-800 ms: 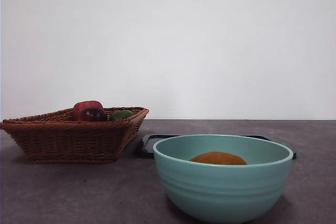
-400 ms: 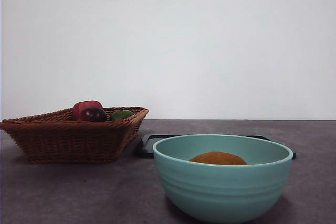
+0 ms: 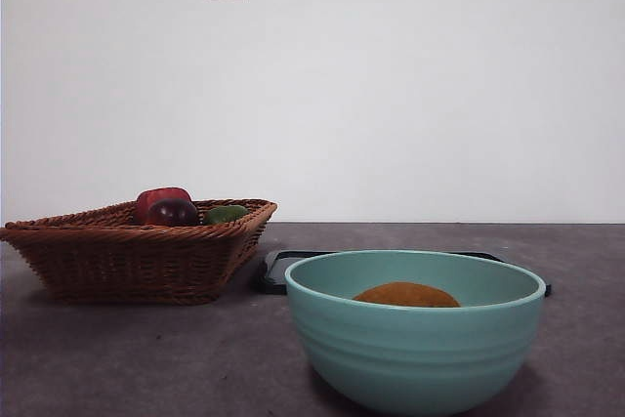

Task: Pick up the wifruite, put it on the bowl, pick up the plate, put it on desk

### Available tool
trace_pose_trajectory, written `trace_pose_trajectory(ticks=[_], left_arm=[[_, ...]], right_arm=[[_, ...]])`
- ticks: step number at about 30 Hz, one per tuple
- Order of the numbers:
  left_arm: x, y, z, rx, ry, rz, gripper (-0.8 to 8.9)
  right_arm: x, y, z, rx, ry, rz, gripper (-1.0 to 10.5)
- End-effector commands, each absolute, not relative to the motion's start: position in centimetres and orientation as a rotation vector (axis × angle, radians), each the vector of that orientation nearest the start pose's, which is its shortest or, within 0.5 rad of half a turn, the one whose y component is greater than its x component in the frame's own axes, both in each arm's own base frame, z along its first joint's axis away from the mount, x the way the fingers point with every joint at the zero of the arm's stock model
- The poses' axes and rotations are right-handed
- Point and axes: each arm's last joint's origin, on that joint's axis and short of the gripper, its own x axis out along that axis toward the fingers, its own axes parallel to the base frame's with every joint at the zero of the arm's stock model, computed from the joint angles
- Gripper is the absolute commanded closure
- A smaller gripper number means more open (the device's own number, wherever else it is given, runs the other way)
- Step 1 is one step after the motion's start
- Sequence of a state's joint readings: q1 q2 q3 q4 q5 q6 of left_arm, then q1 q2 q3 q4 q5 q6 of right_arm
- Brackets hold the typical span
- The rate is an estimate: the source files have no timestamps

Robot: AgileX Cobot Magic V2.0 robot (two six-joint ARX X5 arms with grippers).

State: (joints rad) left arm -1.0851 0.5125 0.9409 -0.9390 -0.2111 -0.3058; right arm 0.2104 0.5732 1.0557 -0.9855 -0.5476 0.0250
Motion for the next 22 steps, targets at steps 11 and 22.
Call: trace_pose_trajectory(ticks=[11,22], left_arm=[[3.0,-4.7,34.5,-0.037,0.494,-0.841,2.19],[2.7,-5.0,34.8,-0.064,0.505,-0.952,2.19]], right_arm=[[7.6,3.2,36.2,0.149,0.668,0.725,4.0],[13.8,7.6,32.8,0.061,1.044,0.790,4.1]])
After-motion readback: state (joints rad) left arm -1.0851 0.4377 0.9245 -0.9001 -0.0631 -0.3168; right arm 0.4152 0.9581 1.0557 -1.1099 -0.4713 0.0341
